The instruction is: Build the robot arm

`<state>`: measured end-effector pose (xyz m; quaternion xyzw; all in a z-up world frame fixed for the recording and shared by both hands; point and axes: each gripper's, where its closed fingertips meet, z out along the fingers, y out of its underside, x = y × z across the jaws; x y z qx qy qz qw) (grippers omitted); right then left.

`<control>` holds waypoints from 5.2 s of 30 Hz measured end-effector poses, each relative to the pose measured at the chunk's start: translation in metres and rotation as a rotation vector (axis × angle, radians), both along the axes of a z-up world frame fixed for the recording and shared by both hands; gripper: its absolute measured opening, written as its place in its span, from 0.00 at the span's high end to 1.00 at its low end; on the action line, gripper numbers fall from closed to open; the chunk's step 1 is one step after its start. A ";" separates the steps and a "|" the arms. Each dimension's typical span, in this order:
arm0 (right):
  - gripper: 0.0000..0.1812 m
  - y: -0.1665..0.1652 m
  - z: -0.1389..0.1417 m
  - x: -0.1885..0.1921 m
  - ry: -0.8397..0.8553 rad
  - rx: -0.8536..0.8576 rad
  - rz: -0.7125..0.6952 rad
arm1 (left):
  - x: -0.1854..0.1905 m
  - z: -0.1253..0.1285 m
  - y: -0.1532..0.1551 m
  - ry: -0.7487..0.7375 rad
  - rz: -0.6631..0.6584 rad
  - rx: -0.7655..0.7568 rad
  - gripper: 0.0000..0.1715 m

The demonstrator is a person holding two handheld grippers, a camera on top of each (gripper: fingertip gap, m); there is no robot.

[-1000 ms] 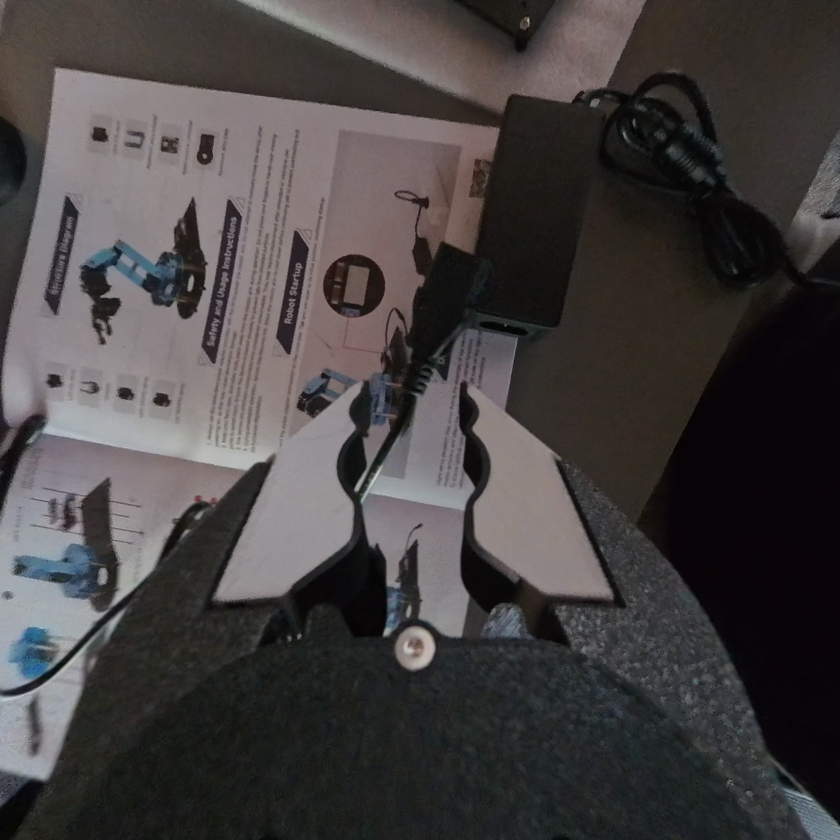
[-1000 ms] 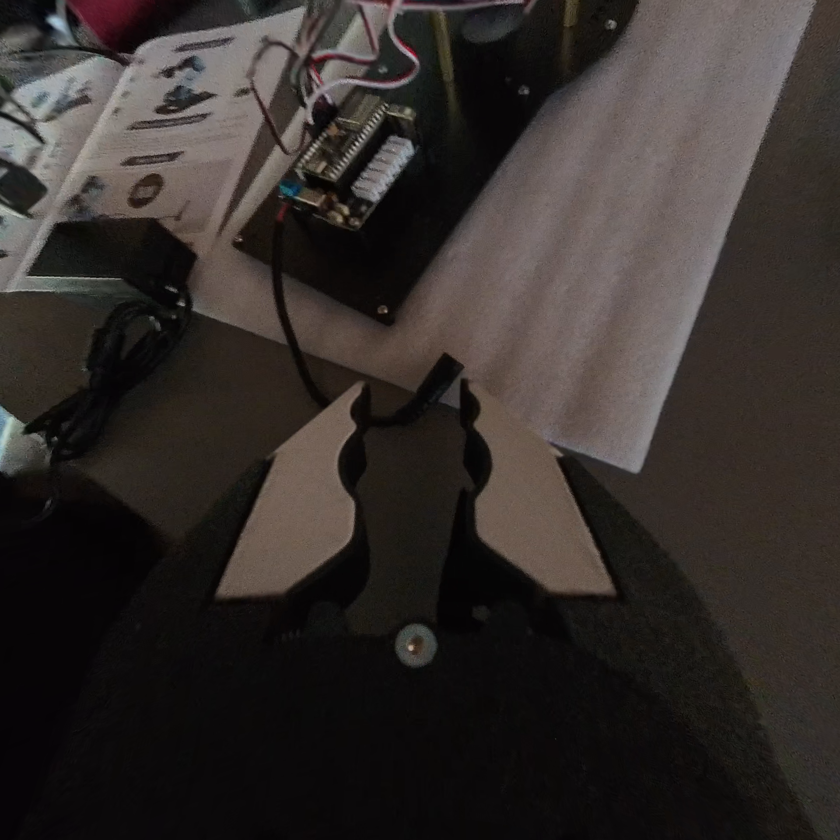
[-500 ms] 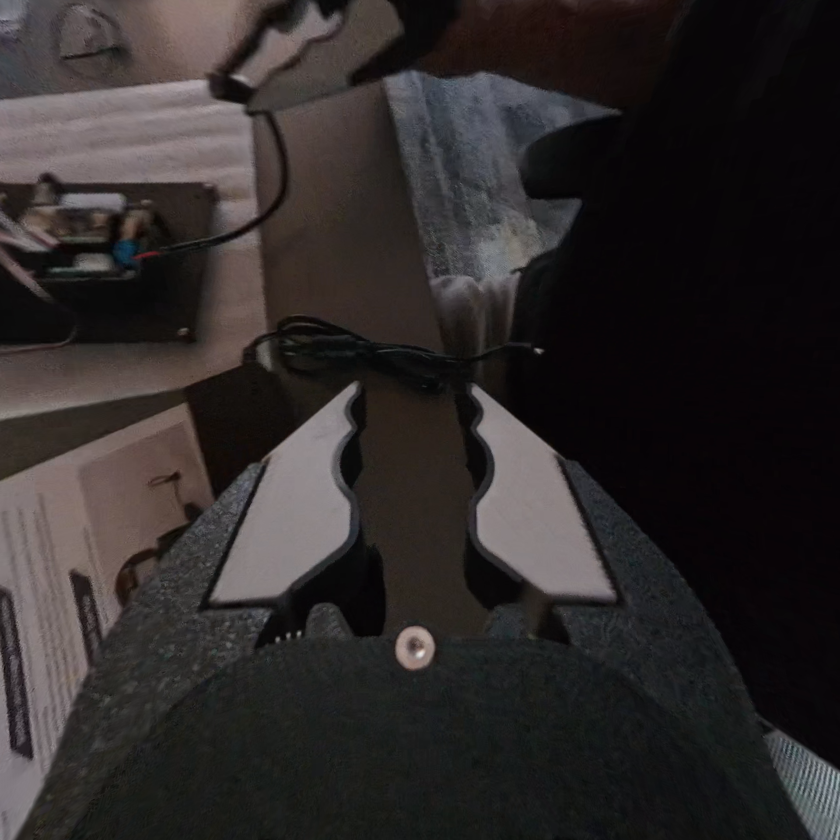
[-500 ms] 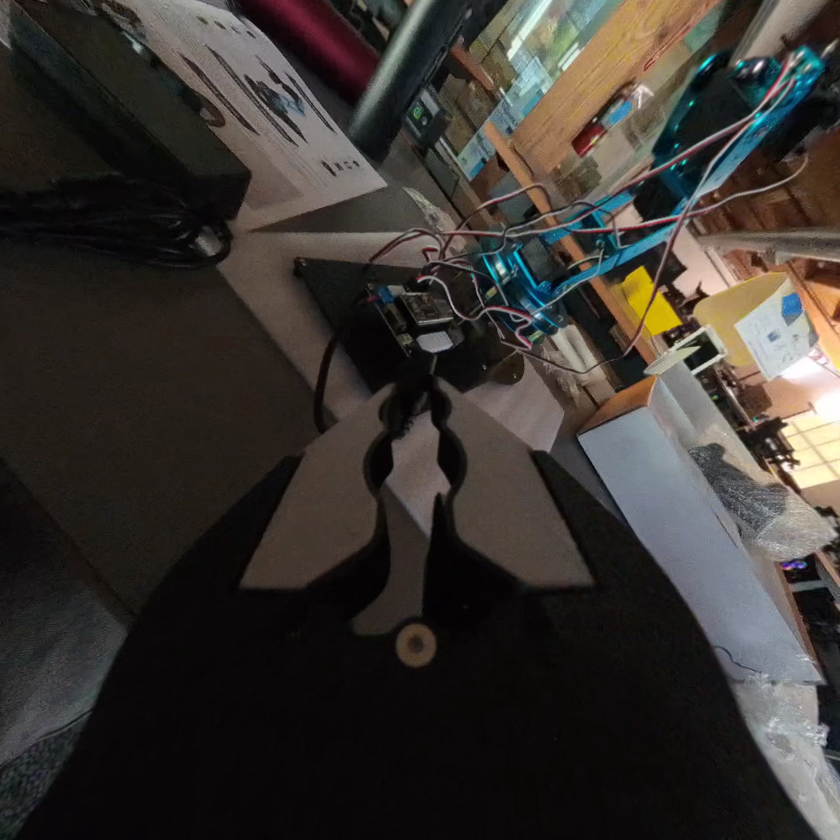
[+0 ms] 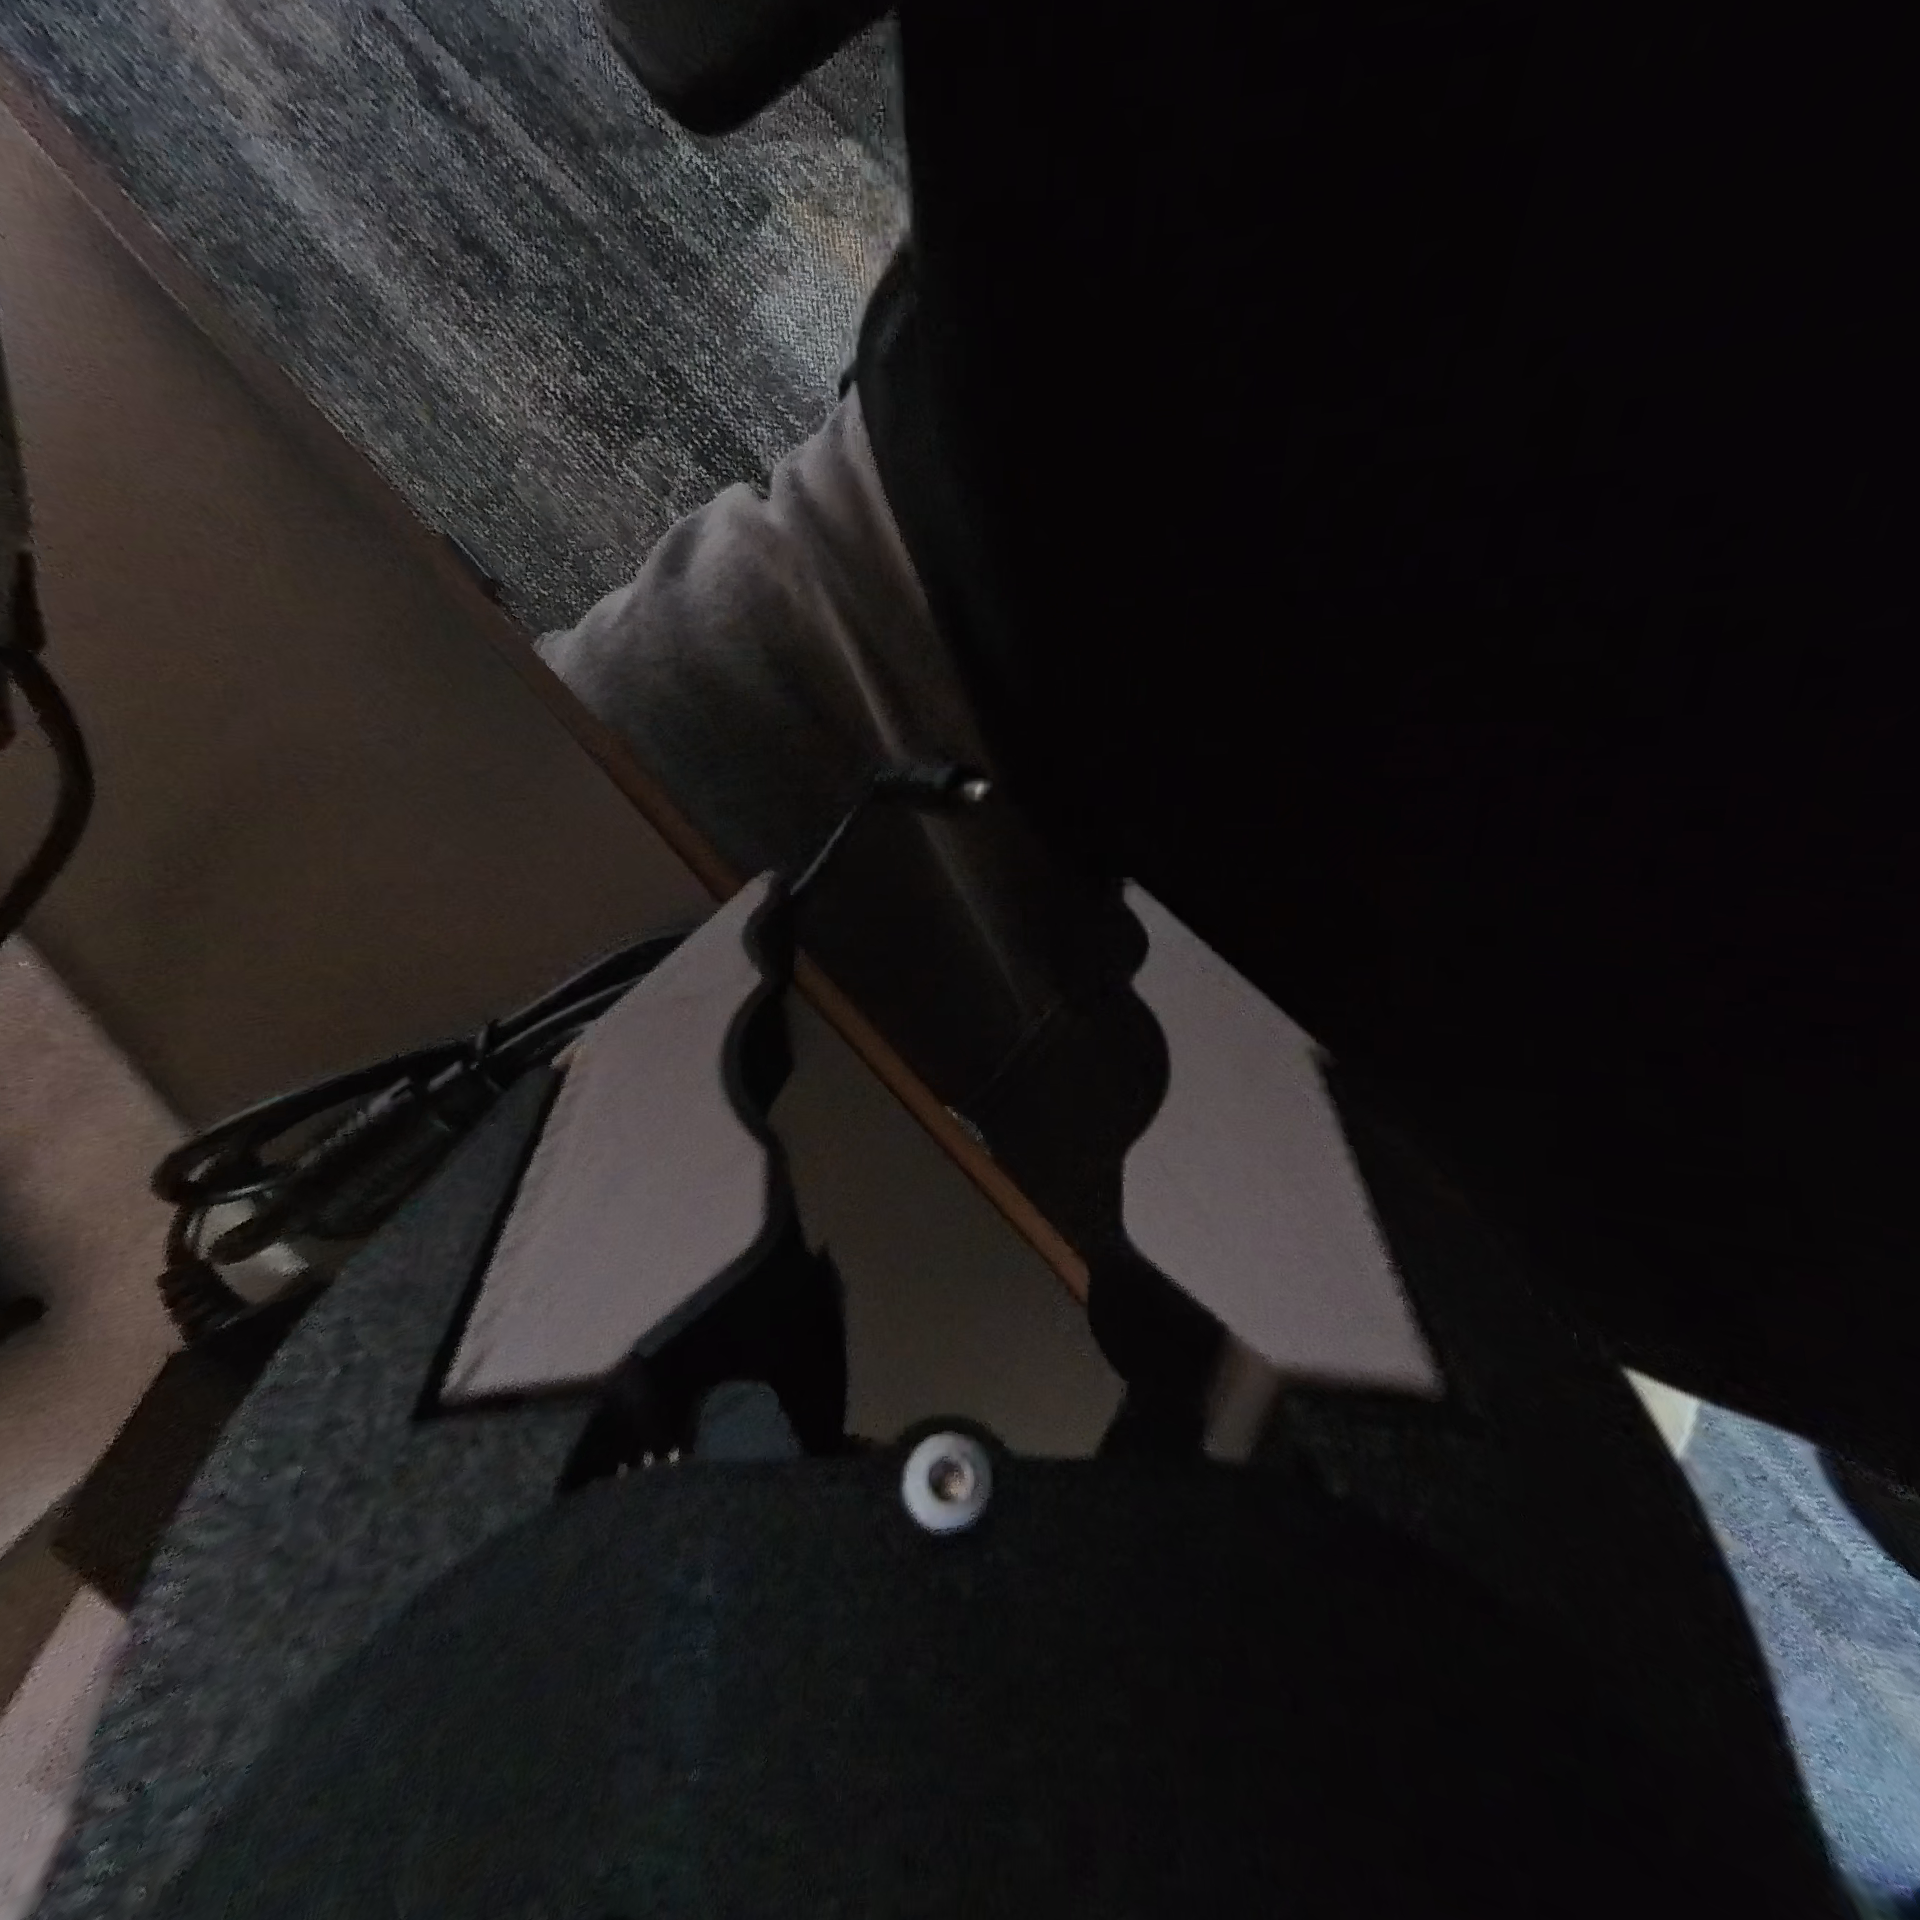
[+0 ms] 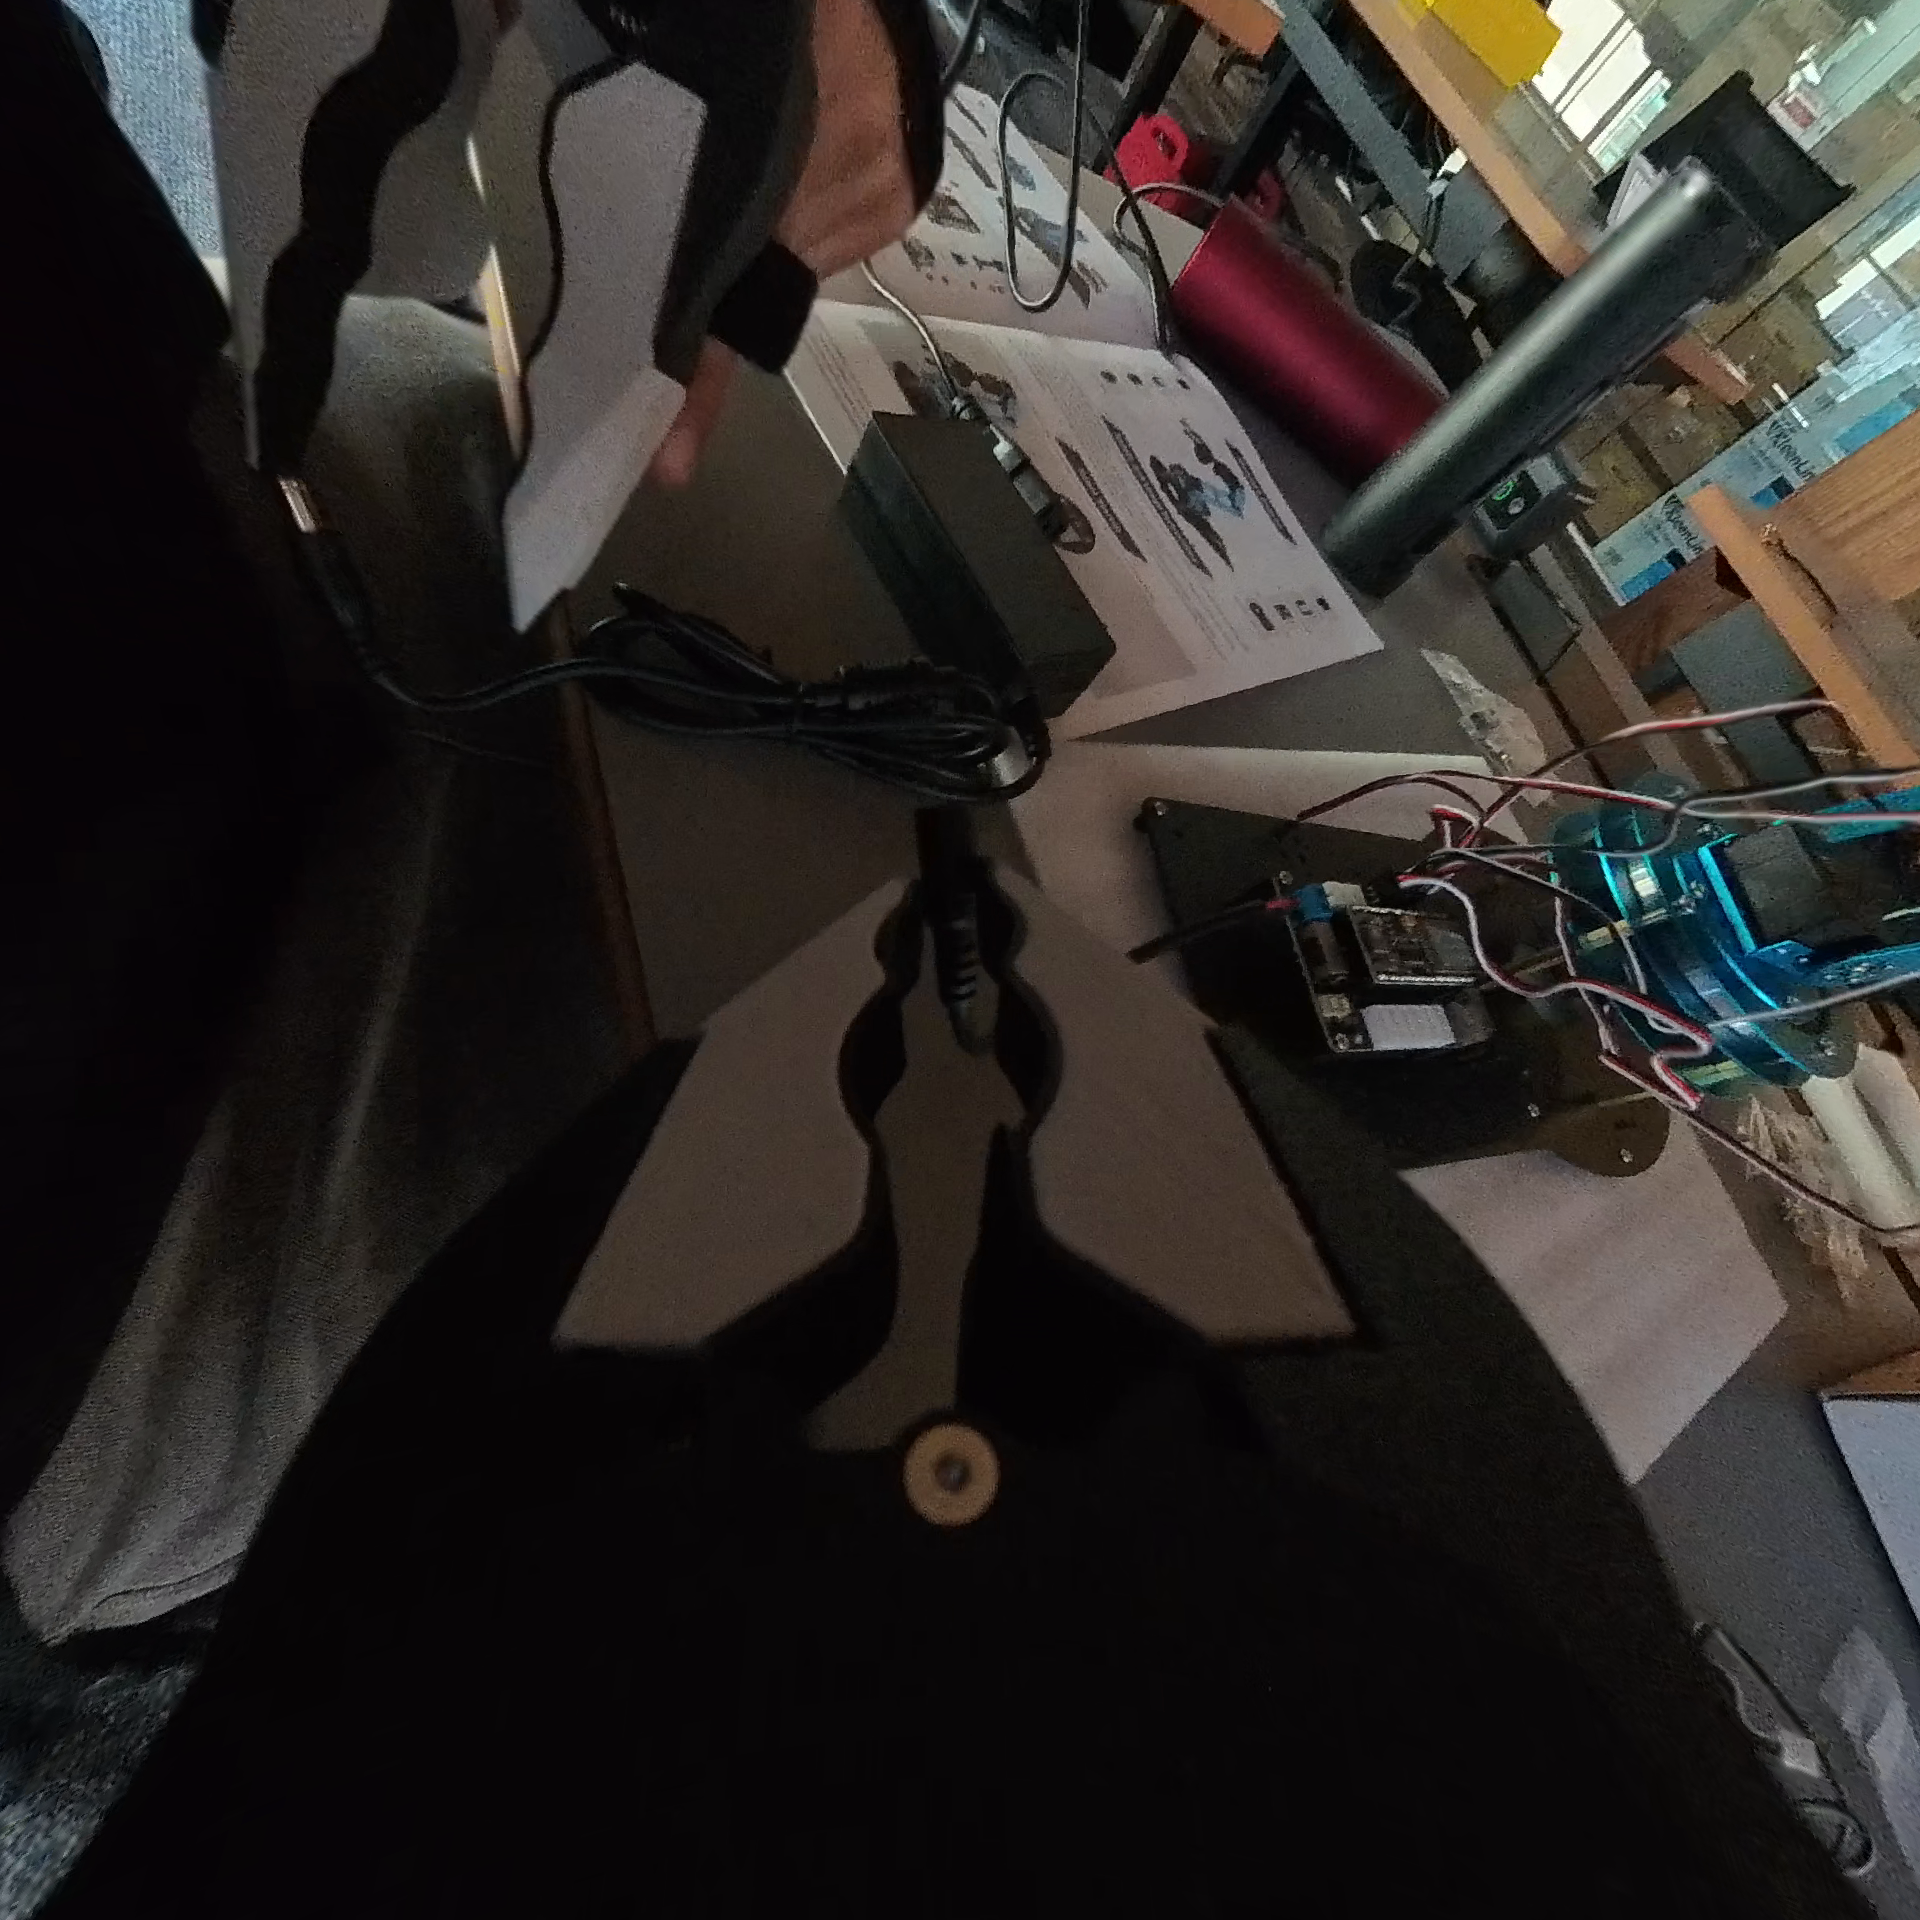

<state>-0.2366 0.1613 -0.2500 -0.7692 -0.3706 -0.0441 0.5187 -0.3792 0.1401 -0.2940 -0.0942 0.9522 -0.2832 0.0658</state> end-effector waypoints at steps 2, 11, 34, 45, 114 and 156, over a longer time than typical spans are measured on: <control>0.96 -0.002 -0.001 -0.002 0.015 -0.007 0.001 | -0.001 -0.001 -0.007 0.049 0.044 -0.026 0.66; 1.00 0.002 0.015 -0.010 0.107 0.081 0.072 | 0.012 0.004 -0.016 -0.190 0.750 -0.390 0.73; 0.81 -0.003 0.036 -0.118 0.429 -0.318 0.482 | 0.052 0.050 -0.002 -0.339 1.159 -0.347 0.96; 0.96 -0.008 0.049 -0.103 0.576 -0.248 0.361 | 0.065 0.063 0.001 -0.436 1.090 -0.223 0.96; 0.95 0.014 0.062 0.033 -0.418 0.211 0.354 | 0.140 0.110 0.023 0.397 1.027 -0.551 0.96; 0.90 -0.022 -0.038 0.103 -0.124 -0.338 0.190 | 0.018 0.067 0.099 -0.133 1.271 -0.438 0.72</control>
